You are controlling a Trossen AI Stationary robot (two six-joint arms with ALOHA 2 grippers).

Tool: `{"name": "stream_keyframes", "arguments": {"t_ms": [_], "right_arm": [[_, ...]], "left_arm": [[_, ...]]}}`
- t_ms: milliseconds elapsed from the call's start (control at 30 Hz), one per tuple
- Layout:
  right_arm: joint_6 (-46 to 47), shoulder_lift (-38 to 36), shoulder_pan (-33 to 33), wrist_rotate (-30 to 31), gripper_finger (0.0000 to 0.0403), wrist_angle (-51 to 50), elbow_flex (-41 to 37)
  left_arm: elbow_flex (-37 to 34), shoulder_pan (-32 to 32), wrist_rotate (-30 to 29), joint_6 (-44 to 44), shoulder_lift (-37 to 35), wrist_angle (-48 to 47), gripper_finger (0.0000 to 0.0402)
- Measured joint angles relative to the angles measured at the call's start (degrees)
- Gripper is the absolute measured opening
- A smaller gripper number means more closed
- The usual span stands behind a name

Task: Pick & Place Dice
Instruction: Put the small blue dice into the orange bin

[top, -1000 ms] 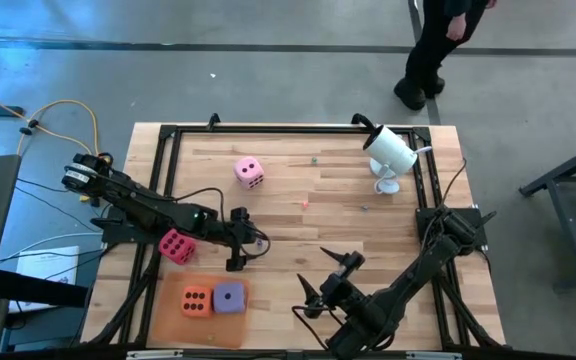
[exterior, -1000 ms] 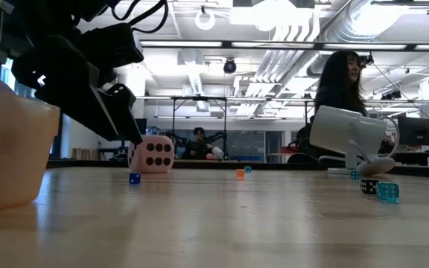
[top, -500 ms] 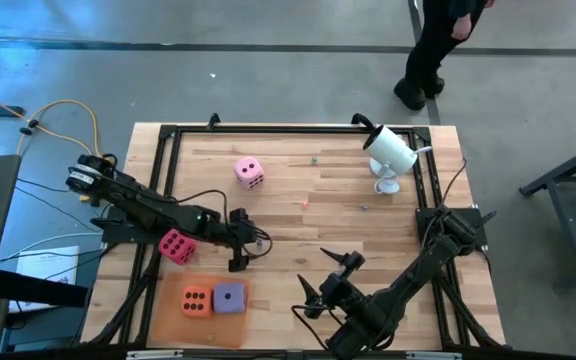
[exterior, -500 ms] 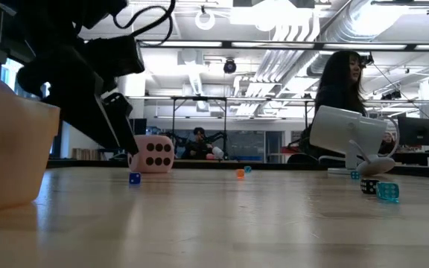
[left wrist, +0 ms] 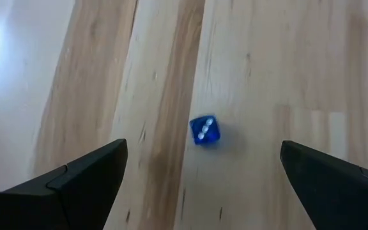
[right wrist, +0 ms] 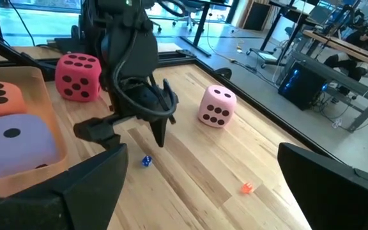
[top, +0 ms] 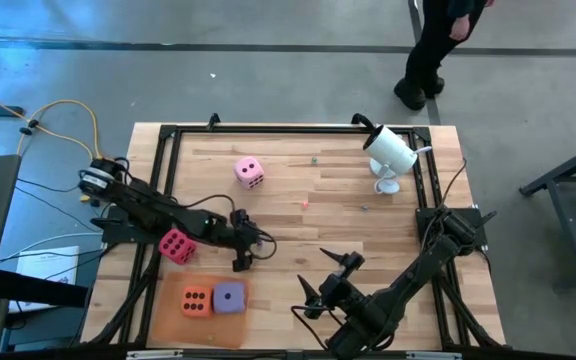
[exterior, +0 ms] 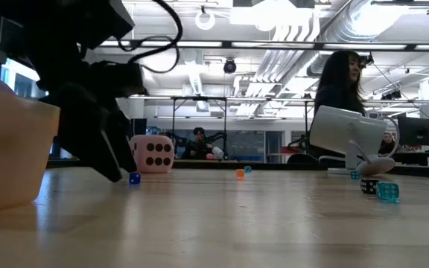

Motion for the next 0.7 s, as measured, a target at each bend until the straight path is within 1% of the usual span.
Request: {"name": "stream_keyframes", "arguments": {"t_ms": [167, 300, 467, 700], "right_arm": [[-0.2, 0.0, 0.0, -0.1, 0.0391, 0.1, 0.0], [-0.2, 0.0, 0.0, -0.2, 0.0391, 0.1, 0.0], [-0.2, 0.0, 0.0, 0.0, 0.0391, 0.2, 0.0], [-0.2, 0.0, 0.0, 0.0, 0.0391, 0.5, 0.0]], "left_arm": [[0.2, -0.3, -0.4, -1.3, 2.7, 0.5, 0.0399], [0.2, -0.3, -0.4, -1.5, 4.5, 1.5, 0.0389], [0.2, -0.3, 0.0, -1.6, 4.6, 1.7, 0.036], [0.2, -0.8, 0.1, -1.5, 4.8, 1.7, 0.0303]]}}
